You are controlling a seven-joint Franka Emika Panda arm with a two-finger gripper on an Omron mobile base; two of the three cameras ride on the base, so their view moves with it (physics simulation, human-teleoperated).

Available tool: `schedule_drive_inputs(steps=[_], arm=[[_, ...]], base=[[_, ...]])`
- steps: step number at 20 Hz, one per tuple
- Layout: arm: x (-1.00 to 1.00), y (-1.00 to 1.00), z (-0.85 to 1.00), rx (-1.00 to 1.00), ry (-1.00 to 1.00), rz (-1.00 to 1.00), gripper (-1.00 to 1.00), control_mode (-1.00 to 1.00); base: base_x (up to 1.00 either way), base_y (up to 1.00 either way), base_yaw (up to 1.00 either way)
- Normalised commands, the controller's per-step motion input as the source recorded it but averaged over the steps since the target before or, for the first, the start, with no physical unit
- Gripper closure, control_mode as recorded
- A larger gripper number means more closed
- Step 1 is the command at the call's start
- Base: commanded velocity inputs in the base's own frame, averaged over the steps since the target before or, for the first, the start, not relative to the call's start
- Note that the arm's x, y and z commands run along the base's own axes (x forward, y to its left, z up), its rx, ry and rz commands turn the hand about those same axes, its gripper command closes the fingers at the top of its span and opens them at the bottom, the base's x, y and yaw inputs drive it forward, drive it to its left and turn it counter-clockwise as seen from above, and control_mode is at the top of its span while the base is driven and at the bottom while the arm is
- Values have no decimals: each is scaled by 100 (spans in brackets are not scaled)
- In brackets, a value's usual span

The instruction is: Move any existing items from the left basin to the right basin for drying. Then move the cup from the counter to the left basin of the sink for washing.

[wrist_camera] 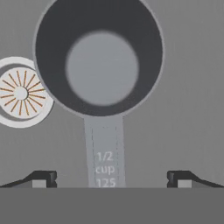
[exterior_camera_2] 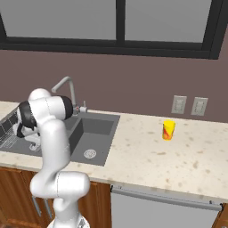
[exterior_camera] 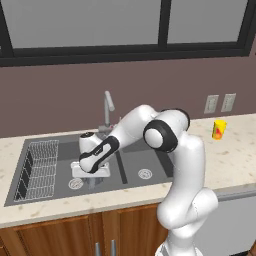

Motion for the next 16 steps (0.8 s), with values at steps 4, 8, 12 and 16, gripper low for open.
schedule_drive_inputs(steps=[4, 8, 12, 16], arm=[[5, 3, -15, 0, 0, -3, -100, -100], [0, 3, -10, 0, 0, -1, -100, -100], [2, 5, -11, 0, 0, -1, -100, -100], [2, 4, -14, 0, 0, -1, -100, -100]], base=[[0, 0, 0], [0, 0, 0], [0, 0, 0], [0, 0, 0]])
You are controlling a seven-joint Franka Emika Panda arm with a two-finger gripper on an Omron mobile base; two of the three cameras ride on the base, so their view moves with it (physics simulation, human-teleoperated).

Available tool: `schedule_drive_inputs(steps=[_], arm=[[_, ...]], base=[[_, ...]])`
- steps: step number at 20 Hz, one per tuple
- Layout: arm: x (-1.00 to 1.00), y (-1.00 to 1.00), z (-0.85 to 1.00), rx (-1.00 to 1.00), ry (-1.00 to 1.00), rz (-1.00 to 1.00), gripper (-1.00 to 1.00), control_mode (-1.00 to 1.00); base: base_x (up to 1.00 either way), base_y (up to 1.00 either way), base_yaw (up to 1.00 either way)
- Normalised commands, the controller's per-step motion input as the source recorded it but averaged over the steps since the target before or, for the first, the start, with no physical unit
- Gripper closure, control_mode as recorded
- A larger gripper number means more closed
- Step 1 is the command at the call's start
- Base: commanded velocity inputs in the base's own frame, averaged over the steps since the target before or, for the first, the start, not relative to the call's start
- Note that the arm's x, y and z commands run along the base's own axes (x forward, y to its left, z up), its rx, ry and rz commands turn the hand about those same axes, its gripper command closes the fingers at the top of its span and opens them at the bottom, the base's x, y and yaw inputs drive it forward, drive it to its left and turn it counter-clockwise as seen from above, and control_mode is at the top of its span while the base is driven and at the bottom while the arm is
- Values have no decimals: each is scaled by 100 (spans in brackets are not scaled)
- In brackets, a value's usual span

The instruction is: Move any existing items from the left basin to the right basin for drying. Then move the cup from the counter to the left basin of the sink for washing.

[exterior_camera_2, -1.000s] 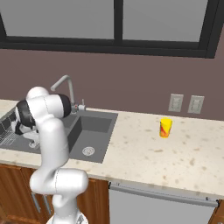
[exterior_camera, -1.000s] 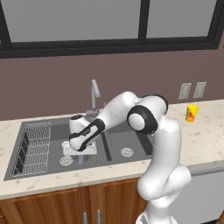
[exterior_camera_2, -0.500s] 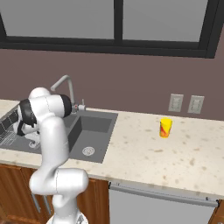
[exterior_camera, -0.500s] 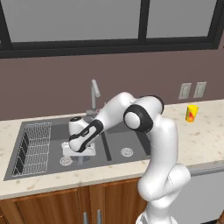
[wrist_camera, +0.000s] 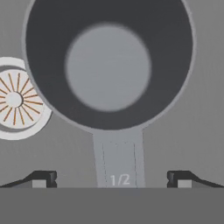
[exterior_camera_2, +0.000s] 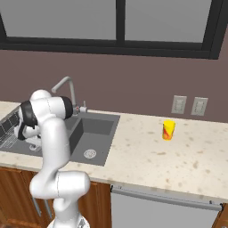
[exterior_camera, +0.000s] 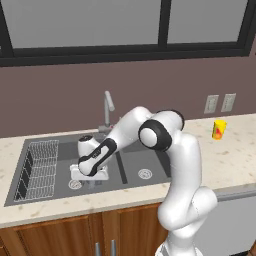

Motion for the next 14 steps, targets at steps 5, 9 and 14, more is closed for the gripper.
schedule_drive_inputs(steps=[5, 9, 14], arm=[[1, 2, -16, 0, 0, -1, -100, -100], [0, 3, -15, 0, 2, 0, 100, -100], [0, 1, 0, 0, 1, 0, 100, -100]], base=[[0, 0, 0], [0, 0, 0], [0, 0, 0]])
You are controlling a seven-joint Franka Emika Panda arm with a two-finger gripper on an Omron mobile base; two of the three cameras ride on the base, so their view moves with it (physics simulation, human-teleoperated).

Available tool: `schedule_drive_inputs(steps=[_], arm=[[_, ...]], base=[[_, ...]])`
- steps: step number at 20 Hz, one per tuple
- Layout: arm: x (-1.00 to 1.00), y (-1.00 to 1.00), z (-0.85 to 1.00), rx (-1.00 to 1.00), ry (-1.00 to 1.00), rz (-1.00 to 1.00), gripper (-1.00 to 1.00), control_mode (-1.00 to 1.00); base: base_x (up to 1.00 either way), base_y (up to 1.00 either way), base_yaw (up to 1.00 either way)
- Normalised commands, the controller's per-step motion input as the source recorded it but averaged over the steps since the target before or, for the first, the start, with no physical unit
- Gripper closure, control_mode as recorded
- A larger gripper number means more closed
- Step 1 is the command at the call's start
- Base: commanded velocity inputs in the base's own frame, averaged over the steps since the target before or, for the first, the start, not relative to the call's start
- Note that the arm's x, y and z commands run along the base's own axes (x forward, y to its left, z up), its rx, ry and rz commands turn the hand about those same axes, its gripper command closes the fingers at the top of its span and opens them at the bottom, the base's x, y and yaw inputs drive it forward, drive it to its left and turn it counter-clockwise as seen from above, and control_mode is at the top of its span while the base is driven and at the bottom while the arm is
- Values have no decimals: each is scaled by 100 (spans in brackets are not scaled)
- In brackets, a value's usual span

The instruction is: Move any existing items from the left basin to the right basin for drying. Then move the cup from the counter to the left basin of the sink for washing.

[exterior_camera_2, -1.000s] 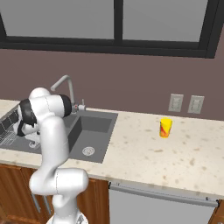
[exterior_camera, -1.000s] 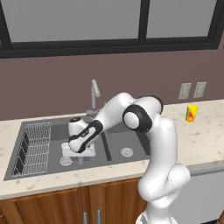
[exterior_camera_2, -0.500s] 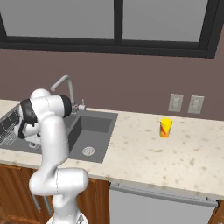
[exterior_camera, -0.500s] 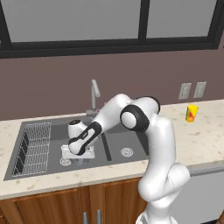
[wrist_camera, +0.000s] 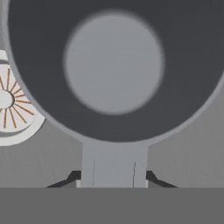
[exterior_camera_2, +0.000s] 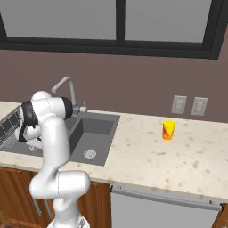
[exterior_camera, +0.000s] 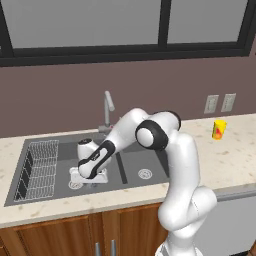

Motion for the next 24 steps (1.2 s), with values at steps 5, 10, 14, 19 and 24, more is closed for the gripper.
schedule_drive_inputs(steps=[5, 10, 14, 19, 24], arm=[[-1, 1, 11, 0, 0, 0, 100, -100], [-1, 0, 47, -1, 0, -3, 100, -100], [0, -2, 60, -1, 0, -2, 100, -100], [0, -7, 60, -1, 0, -1, 100, -100], [-5, -13, 52, -1, 0, -1, 100, -100]], base=[[0, 0, 0], [0, 0, 0], [0, 0, 0], [0, 0, 0], [0, 0, 0]])
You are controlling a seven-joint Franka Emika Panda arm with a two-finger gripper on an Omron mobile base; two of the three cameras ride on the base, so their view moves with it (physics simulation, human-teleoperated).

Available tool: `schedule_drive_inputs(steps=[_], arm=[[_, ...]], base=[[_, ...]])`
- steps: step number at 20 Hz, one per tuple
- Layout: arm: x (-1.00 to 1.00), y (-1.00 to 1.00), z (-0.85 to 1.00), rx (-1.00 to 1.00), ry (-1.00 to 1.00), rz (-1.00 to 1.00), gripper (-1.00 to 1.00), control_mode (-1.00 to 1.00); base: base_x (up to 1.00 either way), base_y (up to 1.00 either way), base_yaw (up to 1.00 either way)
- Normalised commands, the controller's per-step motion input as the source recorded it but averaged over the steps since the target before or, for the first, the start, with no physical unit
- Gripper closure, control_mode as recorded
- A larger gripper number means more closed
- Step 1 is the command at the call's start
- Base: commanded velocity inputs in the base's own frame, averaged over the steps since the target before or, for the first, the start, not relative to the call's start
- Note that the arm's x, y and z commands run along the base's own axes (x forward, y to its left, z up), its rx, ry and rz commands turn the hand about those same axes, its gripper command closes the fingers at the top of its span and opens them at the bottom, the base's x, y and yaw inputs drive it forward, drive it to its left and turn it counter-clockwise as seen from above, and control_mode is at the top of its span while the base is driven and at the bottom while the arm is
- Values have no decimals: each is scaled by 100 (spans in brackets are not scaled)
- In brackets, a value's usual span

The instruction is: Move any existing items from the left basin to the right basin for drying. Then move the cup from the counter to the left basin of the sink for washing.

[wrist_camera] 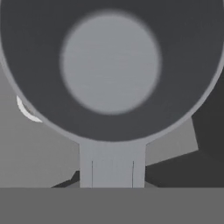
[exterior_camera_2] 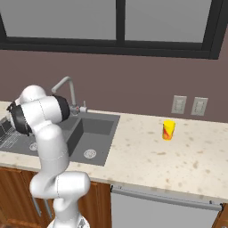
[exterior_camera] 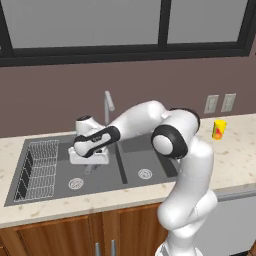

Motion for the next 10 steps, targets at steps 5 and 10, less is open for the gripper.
schedule_drive_inputs(steps=[5, 10], arm=[[-26, -30, 40, 0, 0, -2, 100, -100], [-29, -46, 34, 0, 0, -2, 100, -100]], base=[[0, 0, 0], [0, 0, 0]])
